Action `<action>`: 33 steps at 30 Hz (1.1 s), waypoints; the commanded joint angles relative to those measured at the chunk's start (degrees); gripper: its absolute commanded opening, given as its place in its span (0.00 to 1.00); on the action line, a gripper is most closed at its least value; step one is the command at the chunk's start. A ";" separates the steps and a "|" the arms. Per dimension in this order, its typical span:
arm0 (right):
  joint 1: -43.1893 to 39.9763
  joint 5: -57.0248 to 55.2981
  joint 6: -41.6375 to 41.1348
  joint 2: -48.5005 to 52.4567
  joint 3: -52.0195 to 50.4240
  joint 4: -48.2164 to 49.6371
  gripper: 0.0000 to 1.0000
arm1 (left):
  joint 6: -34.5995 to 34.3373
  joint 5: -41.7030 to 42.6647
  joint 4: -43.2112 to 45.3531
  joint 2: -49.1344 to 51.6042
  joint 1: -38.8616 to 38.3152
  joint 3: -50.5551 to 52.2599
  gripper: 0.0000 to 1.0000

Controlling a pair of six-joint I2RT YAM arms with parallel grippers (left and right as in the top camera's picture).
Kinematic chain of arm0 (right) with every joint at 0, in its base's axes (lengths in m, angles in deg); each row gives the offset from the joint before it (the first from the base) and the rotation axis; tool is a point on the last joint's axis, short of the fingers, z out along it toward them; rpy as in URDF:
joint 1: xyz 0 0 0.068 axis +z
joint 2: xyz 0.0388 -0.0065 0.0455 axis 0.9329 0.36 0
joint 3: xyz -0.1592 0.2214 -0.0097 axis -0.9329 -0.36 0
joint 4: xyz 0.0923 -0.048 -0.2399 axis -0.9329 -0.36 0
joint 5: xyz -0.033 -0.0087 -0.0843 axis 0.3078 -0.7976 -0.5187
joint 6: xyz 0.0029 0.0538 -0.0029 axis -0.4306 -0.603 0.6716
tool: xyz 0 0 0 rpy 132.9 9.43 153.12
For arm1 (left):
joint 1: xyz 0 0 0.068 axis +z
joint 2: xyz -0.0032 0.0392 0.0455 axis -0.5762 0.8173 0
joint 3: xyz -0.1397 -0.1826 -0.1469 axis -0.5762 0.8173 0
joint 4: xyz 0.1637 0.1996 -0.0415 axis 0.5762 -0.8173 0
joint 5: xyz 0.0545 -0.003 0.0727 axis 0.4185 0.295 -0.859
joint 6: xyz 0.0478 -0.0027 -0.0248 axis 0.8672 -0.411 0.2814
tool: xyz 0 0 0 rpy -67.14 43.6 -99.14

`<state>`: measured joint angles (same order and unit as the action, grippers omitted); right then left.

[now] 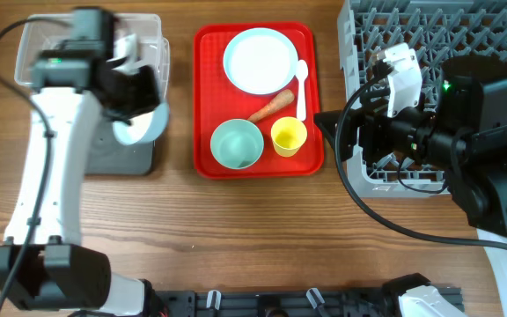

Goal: Sort waste into correct bins and load items into the dishwasher rack
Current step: 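Tip the rice bowl over the black tray to pour out rice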

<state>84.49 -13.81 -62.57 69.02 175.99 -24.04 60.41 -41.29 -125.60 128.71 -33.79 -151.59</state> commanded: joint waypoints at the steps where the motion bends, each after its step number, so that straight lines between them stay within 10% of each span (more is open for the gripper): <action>1: 0.28 0.24 -0.68 0.48 1.09 0.20 0.98 | 12.39 13.29 -2.60 0.63 10.25 0.31 0.04; 13: 0.28 0.24 -0.76 0.61 1.09 0.59 0.98 | 23.52 45.09 2.82 8.11 34.21 5.90 0.04; 33: 0.28 0.24 -0.79 0.66 1.09 -0.26 0.98 | 26.43 66.90 4.90 23.12 37.86 5.95 0.04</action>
<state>84.49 -13.83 -62.57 69.15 175.99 -24.09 85.32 18.07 -120.61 150.79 2.95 -145.90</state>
